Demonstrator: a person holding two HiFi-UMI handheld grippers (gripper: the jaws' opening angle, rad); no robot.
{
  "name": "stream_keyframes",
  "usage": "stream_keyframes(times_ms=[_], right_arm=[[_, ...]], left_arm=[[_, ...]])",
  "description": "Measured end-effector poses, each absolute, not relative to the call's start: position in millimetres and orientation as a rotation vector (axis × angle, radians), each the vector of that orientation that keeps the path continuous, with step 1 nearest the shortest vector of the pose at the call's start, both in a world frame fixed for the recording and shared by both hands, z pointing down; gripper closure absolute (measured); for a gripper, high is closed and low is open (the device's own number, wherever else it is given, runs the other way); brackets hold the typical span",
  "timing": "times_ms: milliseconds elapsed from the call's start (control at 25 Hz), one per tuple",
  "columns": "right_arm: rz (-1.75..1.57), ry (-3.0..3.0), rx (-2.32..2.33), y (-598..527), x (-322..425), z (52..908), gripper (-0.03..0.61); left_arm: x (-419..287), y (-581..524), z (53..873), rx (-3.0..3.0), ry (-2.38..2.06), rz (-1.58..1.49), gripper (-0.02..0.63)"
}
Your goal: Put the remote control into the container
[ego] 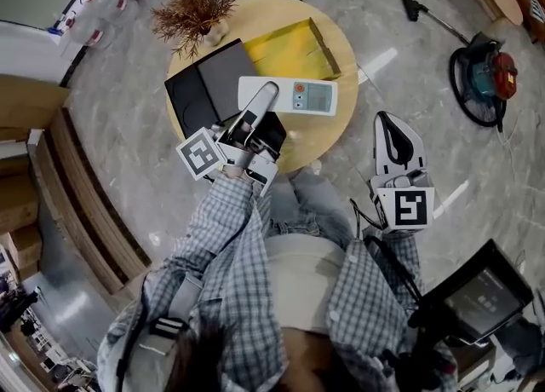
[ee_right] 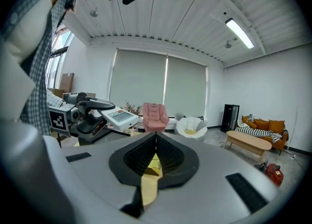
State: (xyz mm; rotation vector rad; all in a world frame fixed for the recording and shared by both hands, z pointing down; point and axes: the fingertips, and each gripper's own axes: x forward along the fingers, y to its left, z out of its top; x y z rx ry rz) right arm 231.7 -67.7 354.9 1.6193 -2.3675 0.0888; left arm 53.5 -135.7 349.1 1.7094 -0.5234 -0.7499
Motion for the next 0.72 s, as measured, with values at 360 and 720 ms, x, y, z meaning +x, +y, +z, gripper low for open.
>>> stream_keyframes(times_ms=[360,720], right_arm=[[0.050,-2.434,1.437,-86.2,209.2,362.6,0.572],[-0.007,-2.455,1.104,-105.7,162.7,373.9,0.450]], left_arm=[[53.0,-143.8,357.9,1.693,-0.597,-0.777,0.517],[34.6,-164.8,368.1,1.695,-0.629,-0.770,0.517]])
